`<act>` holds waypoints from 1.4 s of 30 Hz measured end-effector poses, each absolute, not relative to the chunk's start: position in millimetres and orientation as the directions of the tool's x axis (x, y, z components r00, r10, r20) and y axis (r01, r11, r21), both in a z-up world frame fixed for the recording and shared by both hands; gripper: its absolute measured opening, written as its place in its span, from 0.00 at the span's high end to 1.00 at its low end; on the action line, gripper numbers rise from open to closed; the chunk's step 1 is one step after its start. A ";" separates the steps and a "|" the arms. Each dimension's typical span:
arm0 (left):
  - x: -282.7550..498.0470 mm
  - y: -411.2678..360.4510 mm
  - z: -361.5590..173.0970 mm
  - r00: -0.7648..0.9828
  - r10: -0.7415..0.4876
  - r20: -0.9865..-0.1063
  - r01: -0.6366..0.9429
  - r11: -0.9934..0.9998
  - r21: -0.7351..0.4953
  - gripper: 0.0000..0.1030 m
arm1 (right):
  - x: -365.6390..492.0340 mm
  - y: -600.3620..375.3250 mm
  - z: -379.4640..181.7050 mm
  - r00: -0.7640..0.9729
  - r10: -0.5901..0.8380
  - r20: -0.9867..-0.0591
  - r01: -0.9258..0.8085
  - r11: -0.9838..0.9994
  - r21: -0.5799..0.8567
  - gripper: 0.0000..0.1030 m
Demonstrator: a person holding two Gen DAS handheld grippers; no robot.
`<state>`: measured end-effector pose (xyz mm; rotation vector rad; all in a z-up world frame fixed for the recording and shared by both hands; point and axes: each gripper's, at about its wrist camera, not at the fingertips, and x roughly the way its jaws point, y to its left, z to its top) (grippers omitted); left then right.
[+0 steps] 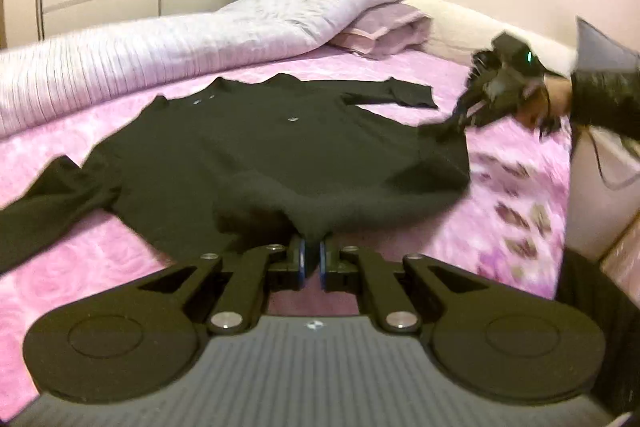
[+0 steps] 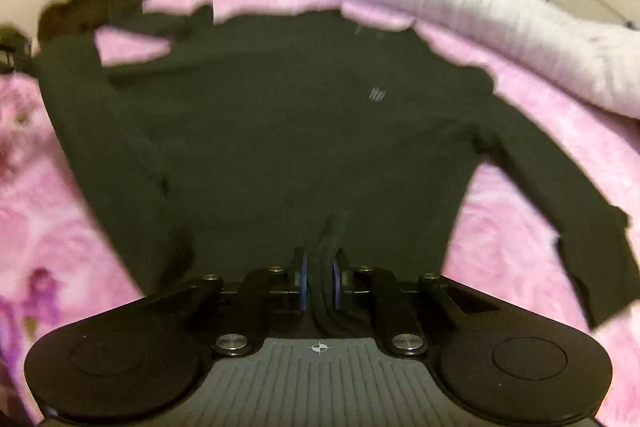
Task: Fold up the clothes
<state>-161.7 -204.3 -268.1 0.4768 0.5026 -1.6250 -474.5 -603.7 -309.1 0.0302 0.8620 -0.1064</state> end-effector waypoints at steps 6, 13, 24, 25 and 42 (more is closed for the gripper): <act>-178.5 -145.1 -273.4 -0.038 -0.813 -0.581 0.999 -0.053 0.010 1.00 | -568.5 -577.0 -301.8 0.672 -0.152 -0.725 0.148 0.986 -0.070 0.94; -175.7 -161.8 -289.8 -0.028 -0.799 -0.601 0.998 0.009 -0.058 0.75 | -610.1 -558.8 -332.1 0.618 -0.209 -0.758 0.250 0.966 -0.063 0.98; -148.4 -259.8 -335.6 -0.057 -0.684 -0.727 0.978 0.109 -0.179 0.53 | -577.8 -557.5 -318.5 0.649 -0.284 -0.706 0.238 0.957 -0.166 0.36; -148.5 -261.7 -337.2 -0.057 -0.686 -0.725 0.978 0.107 -0.178 0.62 | -571.3 -559.6 -321.8 0.641 -0.289 -0.711 0.231 0.956 -0.181 0.36; -229.9 -125.6 -285.3 -0.041 -0.789 -0.613 0.980 -0.151 0.129 0.99 | -604.9 -493.4 -306.7 0.629 -0.202 -0.750 -0.010 0.963 -0.268 0.96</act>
